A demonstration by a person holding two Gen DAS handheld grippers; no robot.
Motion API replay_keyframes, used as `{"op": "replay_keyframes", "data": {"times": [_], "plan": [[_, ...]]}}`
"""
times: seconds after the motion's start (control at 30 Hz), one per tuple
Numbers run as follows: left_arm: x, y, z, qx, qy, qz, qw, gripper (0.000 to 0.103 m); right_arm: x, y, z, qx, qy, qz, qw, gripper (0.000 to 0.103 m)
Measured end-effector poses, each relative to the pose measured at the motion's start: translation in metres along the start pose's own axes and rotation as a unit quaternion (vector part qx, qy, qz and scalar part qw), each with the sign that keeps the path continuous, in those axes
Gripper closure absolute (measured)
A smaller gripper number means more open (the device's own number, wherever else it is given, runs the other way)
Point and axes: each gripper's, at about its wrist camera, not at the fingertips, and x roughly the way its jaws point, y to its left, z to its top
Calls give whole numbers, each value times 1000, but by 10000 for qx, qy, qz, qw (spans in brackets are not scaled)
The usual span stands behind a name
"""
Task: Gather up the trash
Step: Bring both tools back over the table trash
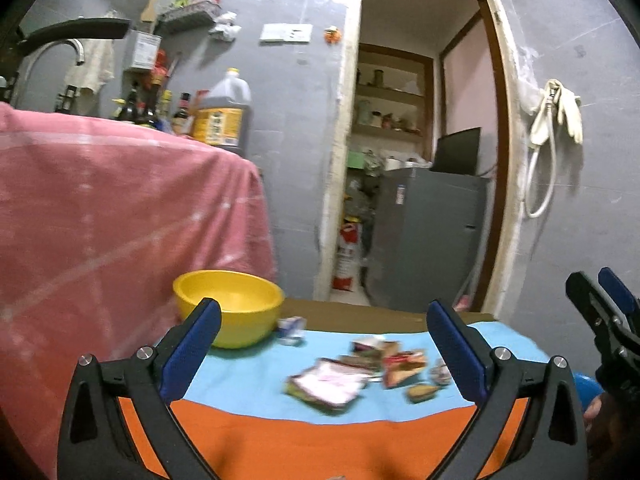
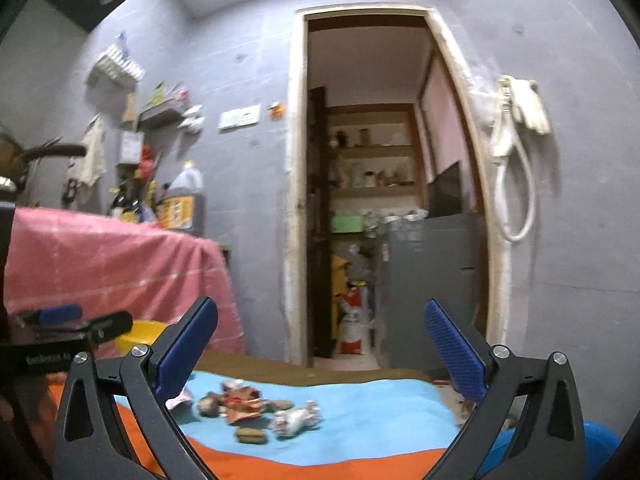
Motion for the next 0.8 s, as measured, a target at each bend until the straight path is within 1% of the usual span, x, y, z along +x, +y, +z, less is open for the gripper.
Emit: {"op": "replay_keyframes", "data": {"times": [0.1, 0.17, 0.23, 0.3, 0.4, 0.53, 0.6, 0.67, 0.7, 0.77, 0.8], "plan": [[-5, 16, -6, 106, -113, 160, 9998, 2, 13, 18, -5, -223, 222, 181, 9993, 0], [-5, 24, -10, 204, -103, 209, 9995, 2, 23, 29, -11, -382, 451, 252, 9979, 0], [-1, 30, -14, 248, -4, 221, 9994, 2, 32, 39, -19, -528, 743, 258, 9955, 0], [7, 36, -16, 176, 163, 192, 9995, 2, 46, 45, -29, -653, 1134, 307, 9909, 0], [21, 45, -20, -23, 503, 121, 9987, 2, 59, 51, -42, -814, 1611, 349, 9830, 0], [44, 48, -26, -114, 1121, 52, 9936, 2, 69, 58, -53, -935, 1993, 394, 9747, 0], [57, 47, -29, -114, 1448, 30, 9894, 2, 77, 57, -58, -907, 2267, 482, 9685, 0], [71, 46, -34, -95, 1830, -12, 9831, 2, 84, 56, -64, -833, 2552, 541, 9618, 0], [76, 45, -36, -96, 1974, -37, 9803, 2, 88, 53, -66, -736, 2701, 586, 9582, 0], [87, 44, -42, -111, 2304, -151, 9729, 2, 92, 47, -67, -521, 2842, 655, 9551, 0], [91, 43, -44, -117, 2440, -217, 9695, 2, 95, 42, -69, -350, 3001, 684, 9508, 0]]}}
